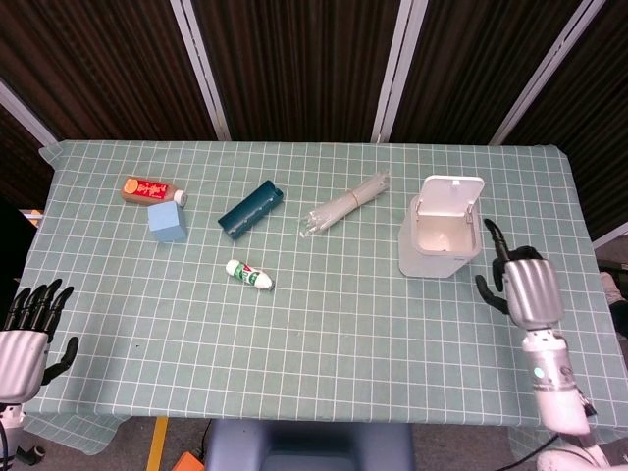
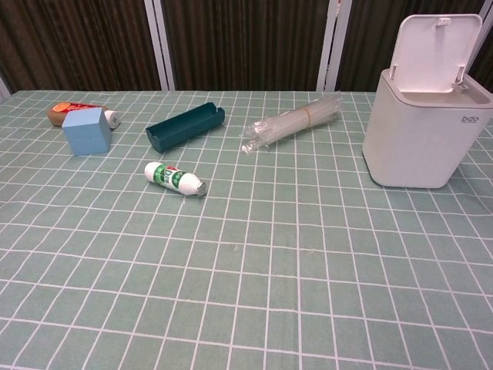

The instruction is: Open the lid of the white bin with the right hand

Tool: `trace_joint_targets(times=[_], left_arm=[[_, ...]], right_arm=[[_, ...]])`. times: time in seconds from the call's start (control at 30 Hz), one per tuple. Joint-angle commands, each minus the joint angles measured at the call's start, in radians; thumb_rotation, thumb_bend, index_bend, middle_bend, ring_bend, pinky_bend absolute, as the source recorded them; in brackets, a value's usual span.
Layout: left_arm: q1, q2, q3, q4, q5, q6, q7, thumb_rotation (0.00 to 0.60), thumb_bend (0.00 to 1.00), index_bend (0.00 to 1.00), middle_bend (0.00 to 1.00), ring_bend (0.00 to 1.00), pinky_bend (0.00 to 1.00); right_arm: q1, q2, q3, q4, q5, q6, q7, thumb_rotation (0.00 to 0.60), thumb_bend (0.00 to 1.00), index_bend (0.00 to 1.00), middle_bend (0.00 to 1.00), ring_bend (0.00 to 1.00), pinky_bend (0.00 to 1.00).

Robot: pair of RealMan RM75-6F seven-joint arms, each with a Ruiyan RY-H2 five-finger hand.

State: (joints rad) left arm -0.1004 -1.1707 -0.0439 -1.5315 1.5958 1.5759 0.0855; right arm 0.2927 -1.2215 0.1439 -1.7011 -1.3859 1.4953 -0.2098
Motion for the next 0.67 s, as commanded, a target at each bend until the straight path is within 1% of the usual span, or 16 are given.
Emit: trace_joint_targets(times=[0.03, 0.1, 0.13, 0.17, 0.2, 0.23, 0.3, 0.33, 0.5, 0.67], left_arm=[[-0.001, -0.002, 0.000, 0.001, 0.000, -0.001, 0.003, 0.600, 0.45, 0.00, 0.00, 0.00, 0.04], [-0.002, -0.003, -0.001, 0.001, 0.000, -0.003, 0.006, 0.600, 0.45, 0.00, 0.00, 0.00, 0.03], [-0.004, -0.004, -0.001, -0.001, -0.001, -0.006, 0.010, 0.600, 0.45, 0.00, 0.00, 0.00, 0.03], [-0.005, -0.004, -0.001, -0.003, 0.001, -0.007, 0.011, 0.600, 0.45, 0.00, 0.00, 0.00, 0.03], [-0.005, -0.005, 0.000, -0.004, 0.004, -0.004, 0.010, 0.600, 0.45, 0.00, 0.00, 0.00, 0.02], [-0.008, -0.006, 0.000, -0.003, 0.008, -0.005, 0.014, 0.600, 0.45, 0.00, 0.00, 0.00, 0.02], [-0.011, -0.006, -0.002, -0.009, 0.010, -0.008, 0.017, 0.600, 0.45, 0.00, 0.00, 0.00, 0.02], [-0.012, -0.006, -0.002, -0.010, 0.012, -0.006, 0.020, 0.600, 0.45, 0.00, 0.00, 0.00, 0.02], [-0.016, -0.001, -0.009, -0.017, 0.001, -0.012, 0.025, 0.600, 0.45, 0.00, 0.00, 0.00, 0.02], [-0.003, -0.002, 0.003, -0.008, 0.006, 0.000, 0.018, 0.600, 0.45, 0.00, 0.00, 0.00, 0.02]], right_arm=[[-0.132, 0.019, -0.123, 0.009, -0.119, 0.100, 0.036, 0.600, 0.44, 0.00, 0.41, 0.17, 0.02], [-0.168, 0.008, -0.159, 0.056, -0.153, 0.127, 0.066, 0.600, 0.43, 0.00, 0.26, 0.04, 0.00], [-0.187, -0.008, -0.169, 0.087, -0.147, 0.133, 0.092, 0.600, 0.43, 0.00, 0.19, 0.01, 0.00], [-0.184, 0.001, -0.185, 0.095, -0.149, 0.102, 0.093, 0.600, 0.42, 0.00, 0.14, 0.00, 0.00], [-0.172, 0.020, -0.202, 0.097, -0.173, 0.071, 0.117, 0.600, 0.42, 0.00, 0.10, 0.00, 0.00], [-0.166, 0.034, -0.201, 0.091, -0.169, 0.052, 0.166, 0.600, 0.41, 0.00, 0.08, 0.00, 0.00], [-0.167, 0.036, -0.191, 0.096, -0.156, 0.046, 0.156, 0.600, 0.41, 0.00, 0.08, 0.00, 0.00], [-0.171, 0.032, -0.189, 0.099, -0.162, 0.053, 0.131, 0.600, 0.41, 0.00, 0.08, 0.00, 0.00], [-0.199, 0.017, -0.179, 0.086, -0.188, 0.103, 0.092, 0.600, 0.41, 0.00, 0.08, 0.00, 0.00], [-0.216, 0.011, -0.166, 0.080, -0.192, 0.124, 0.070, 0.600, 0.41, 0.00, 0.08, 0.00, 0.00]])
